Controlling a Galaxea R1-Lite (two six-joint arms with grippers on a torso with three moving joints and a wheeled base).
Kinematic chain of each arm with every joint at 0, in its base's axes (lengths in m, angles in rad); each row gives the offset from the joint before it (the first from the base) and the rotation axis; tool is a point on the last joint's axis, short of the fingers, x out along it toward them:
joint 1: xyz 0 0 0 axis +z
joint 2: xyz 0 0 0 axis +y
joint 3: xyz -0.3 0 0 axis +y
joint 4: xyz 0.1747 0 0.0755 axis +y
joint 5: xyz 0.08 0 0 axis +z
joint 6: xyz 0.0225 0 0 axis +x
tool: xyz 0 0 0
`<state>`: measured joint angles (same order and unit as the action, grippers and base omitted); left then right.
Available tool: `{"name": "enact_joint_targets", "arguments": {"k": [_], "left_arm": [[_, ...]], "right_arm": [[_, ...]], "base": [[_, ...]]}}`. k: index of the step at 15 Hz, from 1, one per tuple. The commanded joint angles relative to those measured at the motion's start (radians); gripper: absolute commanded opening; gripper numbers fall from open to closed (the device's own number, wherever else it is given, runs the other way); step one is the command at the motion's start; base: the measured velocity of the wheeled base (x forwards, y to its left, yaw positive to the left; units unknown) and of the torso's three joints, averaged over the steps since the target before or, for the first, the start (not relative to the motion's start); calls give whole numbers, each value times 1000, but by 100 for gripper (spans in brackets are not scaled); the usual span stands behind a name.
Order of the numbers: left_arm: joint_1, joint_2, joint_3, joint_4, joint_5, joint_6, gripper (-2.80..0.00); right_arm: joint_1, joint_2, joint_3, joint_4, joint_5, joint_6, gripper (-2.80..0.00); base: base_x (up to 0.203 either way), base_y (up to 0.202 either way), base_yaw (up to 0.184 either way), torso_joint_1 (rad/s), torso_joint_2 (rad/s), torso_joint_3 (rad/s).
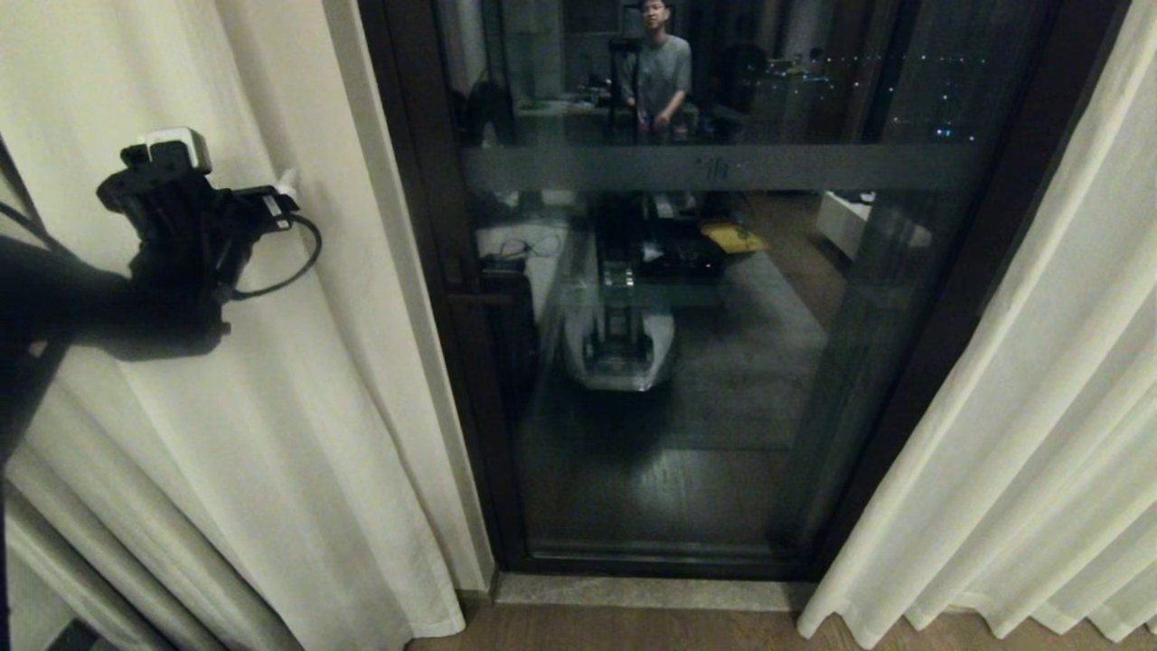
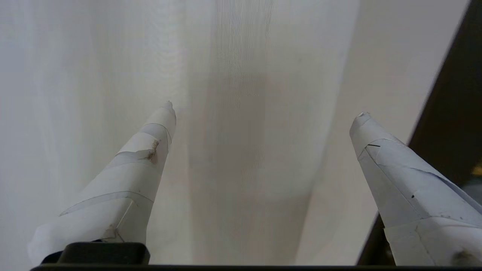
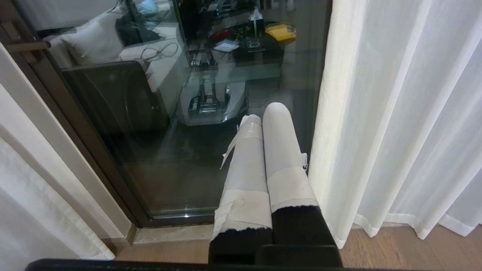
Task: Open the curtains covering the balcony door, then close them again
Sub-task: Close the inner curtains on both sides
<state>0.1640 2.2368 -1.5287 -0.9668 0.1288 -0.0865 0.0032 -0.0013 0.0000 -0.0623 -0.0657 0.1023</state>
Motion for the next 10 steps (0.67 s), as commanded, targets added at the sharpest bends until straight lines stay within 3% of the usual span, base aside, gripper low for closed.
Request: {"name": "enact_joint_targets", "arguments": {"k": [1, 10], "left_arm": [[3, 65, -52, -6, -2, -1, 0], [24, 170, -217, 0, 5, 1, 0]], "right_arm": [[0, 1, 0, -1, 0, 0, -280], [0, 1, 0, -1, 0, 0, -280]], "base": [[0, 0, 0, 0, 0, 0], [0, 0, 0, 0, 0, 0]]}}
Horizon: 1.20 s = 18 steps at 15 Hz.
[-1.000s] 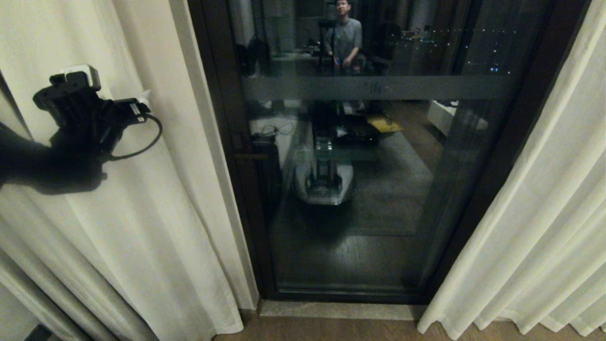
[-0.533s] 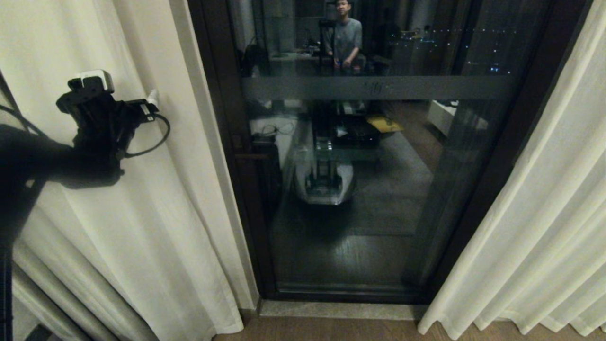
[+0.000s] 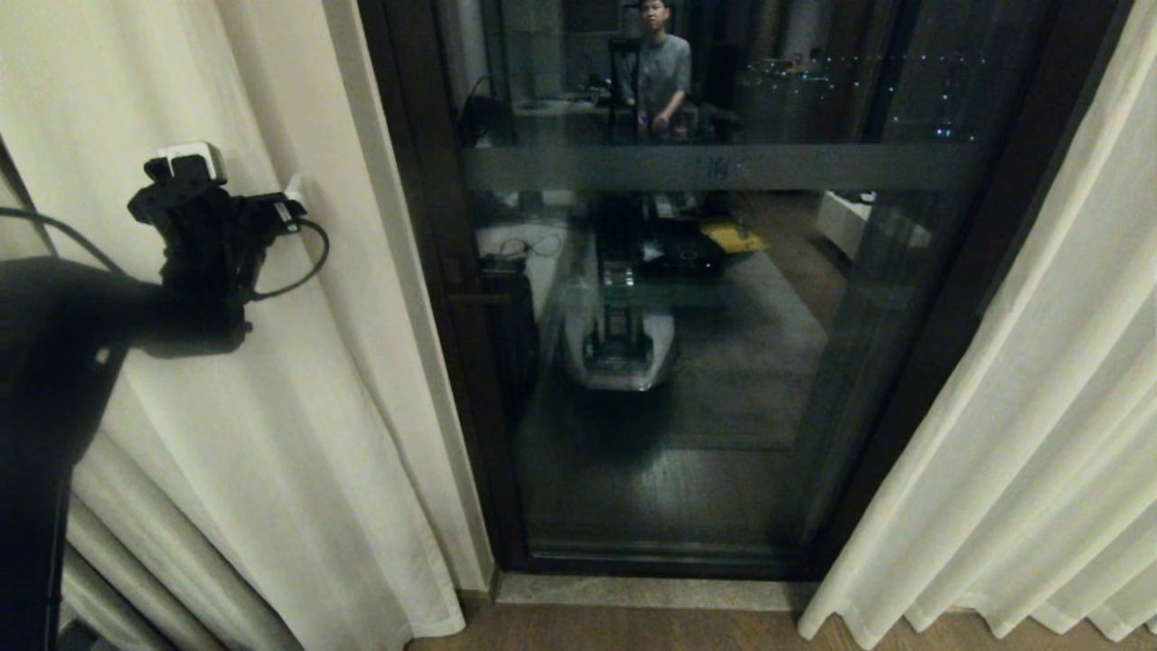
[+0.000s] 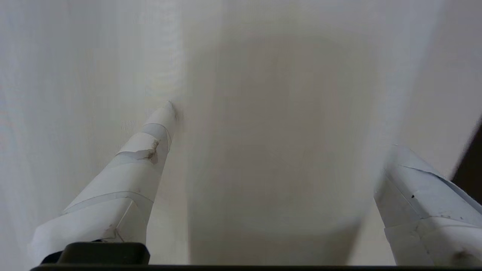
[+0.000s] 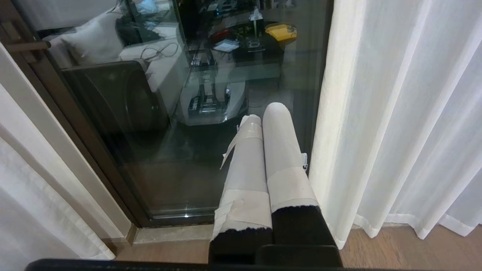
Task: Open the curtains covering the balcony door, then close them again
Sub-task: Close the inner curtains on both sides
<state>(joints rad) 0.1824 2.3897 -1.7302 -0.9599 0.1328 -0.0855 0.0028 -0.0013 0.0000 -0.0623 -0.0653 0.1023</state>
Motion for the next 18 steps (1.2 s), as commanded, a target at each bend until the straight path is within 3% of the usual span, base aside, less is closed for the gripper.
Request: {"name": "enact_joint_targets", "arguments": {"k": [1, 6, 7, 18], "left_arm": [[10, 24, -19, -9, 1, 0, 0], [12, 42, -35, -13, -1, 0, 0], [12, 43, -35, -12, -2, 0, -280], [23, 37, -35, -14, -5, 1, -280]], "right_arm": [[0, 1, 0, -1, -1, 0, -280], [2, 1, 0, -1, -1, 0, -280], [0, 1, 0, -1, -1, 0, -280], [1, 1, 0, -1, -1, 0, -280]], "base": [[0, 0, 0, 0, 0, 0], [0, 0, 0, 0, 0, 0], [0, 0, 0, 0, 0, 0], [0, 0, 0, 0, 0, 0]]}}
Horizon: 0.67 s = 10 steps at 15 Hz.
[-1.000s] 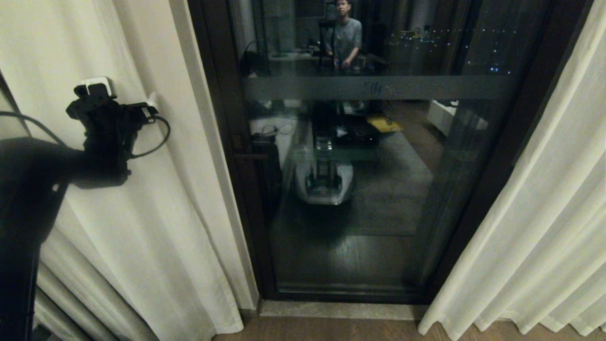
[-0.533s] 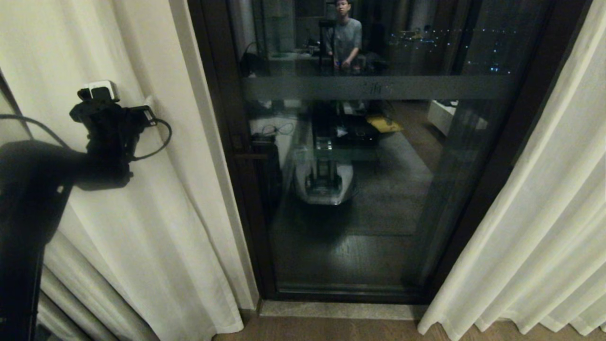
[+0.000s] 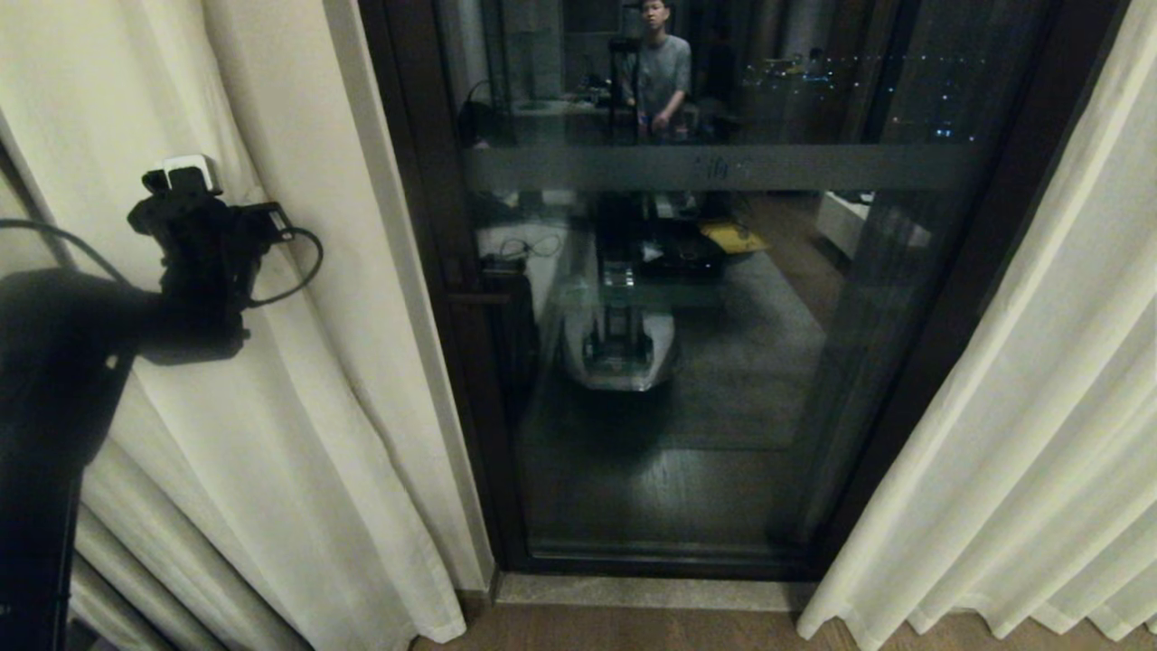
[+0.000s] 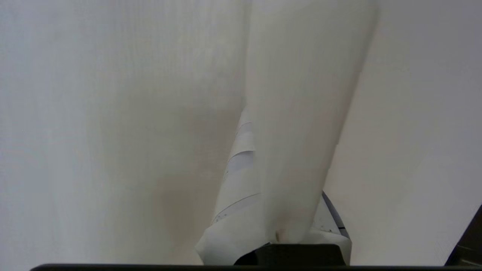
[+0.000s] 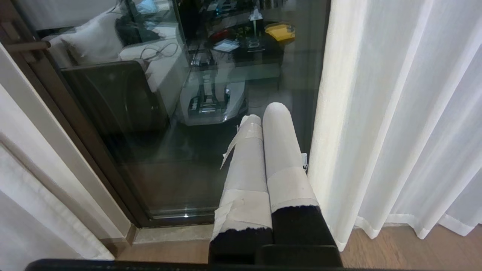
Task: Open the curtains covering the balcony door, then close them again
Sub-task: Close the inner curtains on both sides
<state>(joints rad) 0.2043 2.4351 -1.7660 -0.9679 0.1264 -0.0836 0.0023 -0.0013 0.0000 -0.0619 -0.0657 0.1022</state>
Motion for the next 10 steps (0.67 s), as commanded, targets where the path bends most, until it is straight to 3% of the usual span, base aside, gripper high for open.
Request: {"name": "enact_joint_targets", "arguments": {"k": [1, 10], "left_arm": [[1, -10, 0, -9, 1, -1, -280], [-26, -79, 46, -58, 7, -1, -280]], "right_arm": [[1, 1, 0, -1, 0, 1, -280], [1, 1, 0, -1, 0, 1, -280]], "base": [[0, 0, 0, 0, 0, 0], [0, 0, 0, 0, 0, 0]]}}
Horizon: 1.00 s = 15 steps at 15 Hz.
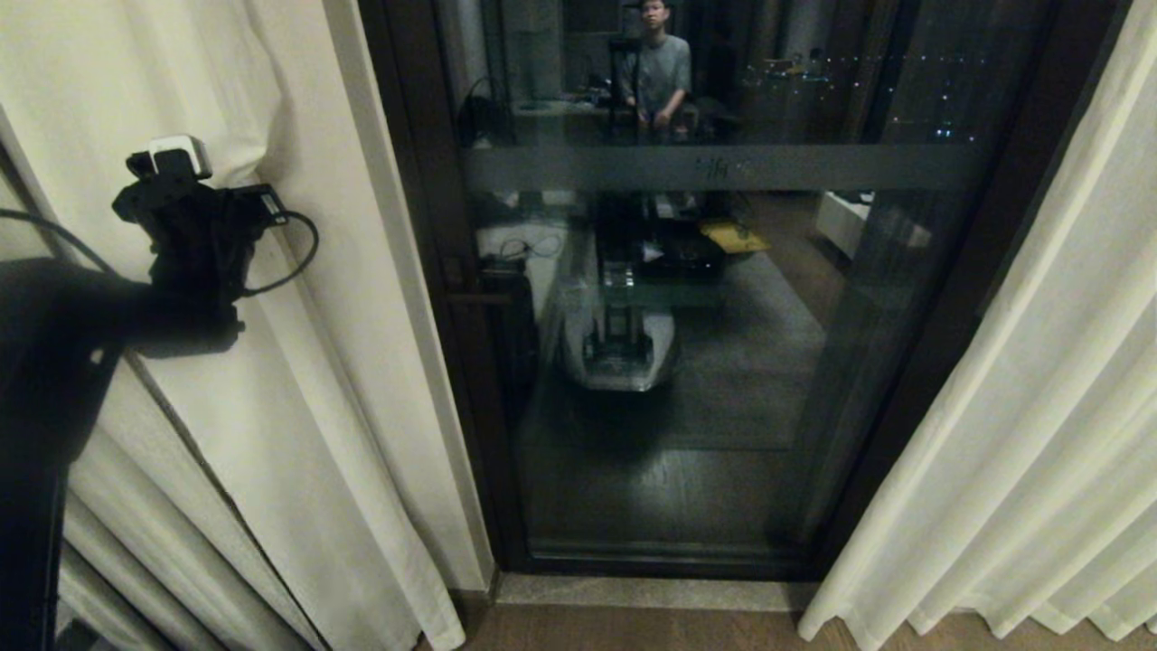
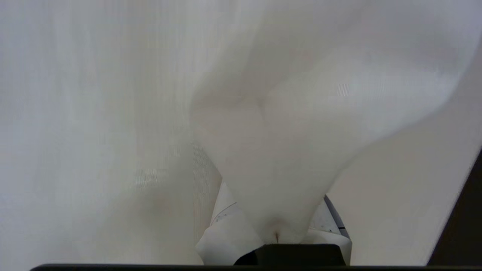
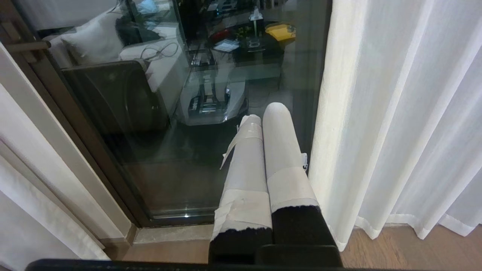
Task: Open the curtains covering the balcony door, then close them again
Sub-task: Close the inner curtains on both sides
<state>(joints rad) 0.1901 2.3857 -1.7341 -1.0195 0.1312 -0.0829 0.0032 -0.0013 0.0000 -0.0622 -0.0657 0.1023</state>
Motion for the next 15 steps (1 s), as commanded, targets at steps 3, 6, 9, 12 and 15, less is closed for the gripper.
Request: {"name": "enact_joint_targets", "arguments": {"k": [3, 6, 9, 12, 15], "left_arm": [[-42, -84, 73, -5, 1, -1, -280], [-69, -125, 102, -8, -5, -1, -280], [-98, -150, 115, -8, -6, 0, -280], [-122, -181, 156, -7, -10, 0, -280], [-136, -184, 157, -7, -13, 0, -280]], "right_arm": [[0, 1, 0, -1, 0, 0, -280], [0, 1, 0, -1, 0, 0, -280], [0, 1, 0, -1, 0, 0, -280], [1, 1, 0, -1, 0, 0, -280], [0, 1, 0, -1, 0, 0, -280]], "base": [[0, 0, 0, 0, 0, 0], [0, 0, 0, 0, 0, 0], [0, 0, 0, 0, 0, 0], [0, 0, 0, 0, 0, 0], [0, 0, 0, 0, 0, 0]]}}
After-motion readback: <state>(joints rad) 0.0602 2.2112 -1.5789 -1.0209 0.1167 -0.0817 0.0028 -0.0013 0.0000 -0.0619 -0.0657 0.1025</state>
